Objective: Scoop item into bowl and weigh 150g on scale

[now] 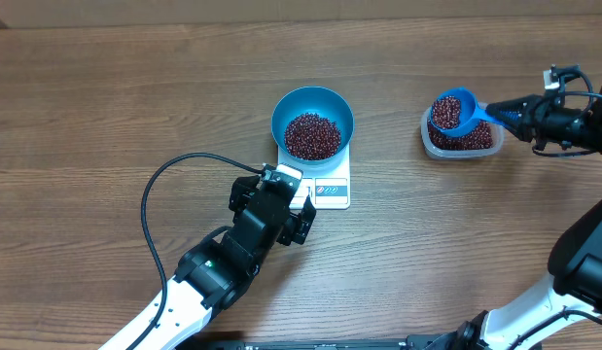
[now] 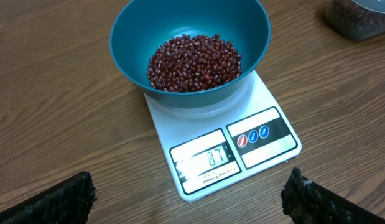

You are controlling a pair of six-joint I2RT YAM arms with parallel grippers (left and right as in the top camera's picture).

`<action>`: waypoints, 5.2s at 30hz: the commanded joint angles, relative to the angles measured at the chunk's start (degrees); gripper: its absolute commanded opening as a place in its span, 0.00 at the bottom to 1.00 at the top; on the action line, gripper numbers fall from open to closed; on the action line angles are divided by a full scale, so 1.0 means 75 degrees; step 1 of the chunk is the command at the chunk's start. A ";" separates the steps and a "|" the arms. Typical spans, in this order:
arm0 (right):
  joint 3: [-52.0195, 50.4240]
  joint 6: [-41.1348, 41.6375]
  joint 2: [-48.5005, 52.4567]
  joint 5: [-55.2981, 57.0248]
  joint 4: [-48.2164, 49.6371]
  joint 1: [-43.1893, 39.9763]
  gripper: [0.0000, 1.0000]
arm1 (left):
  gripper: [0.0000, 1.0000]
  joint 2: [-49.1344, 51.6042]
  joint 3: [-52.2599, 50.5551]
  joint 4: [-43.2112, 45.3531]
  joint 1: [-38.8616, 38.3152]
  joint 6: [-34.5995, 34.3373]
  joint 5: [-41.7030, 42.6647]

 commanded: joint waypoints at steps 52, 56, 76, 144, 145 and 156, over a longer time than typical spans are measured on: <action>0.1696 0.0708 -0.0443 0.2430 0.2101 0.5094 0.04 | 1.00 0.0044 -0.0061 0.0006 0.0047 0.0149 -0.0134; 0.1696 0.0705 -0.0443 0.3142 0.2101 0.5307 0.04 | 0.99 0.0044 -0.0061 0.0009 0.0047 0.0149 -0.0134; 0.1696 -0.1058 -0.0446 0.4427 0.2095 0.5919 0.04 | 1.00 0.0044 -0.0061 0.0006 0.0047 0.0146 -0.0134; 0.1696 -0.3952 -0.0443 0.4366 0.1687 0.6204 0.04 | 0.99 0.0044 -0.0061 0.0006 0.0047 0.0146 -0.0134; 0.1696 -0.3966 -0.0443 0.4368 0.1684 0.6204 0.04 | 1.00 0.0044 -0.0061 0.0009 0.0047 0.0146 -0.0134; 0.1696 -0.4246 -0.0443 0.4368 0.1638 0.6210 0.04 | 1.00 0.0044 -0.0061 0.0006 0.0047 0.0149 -0.0134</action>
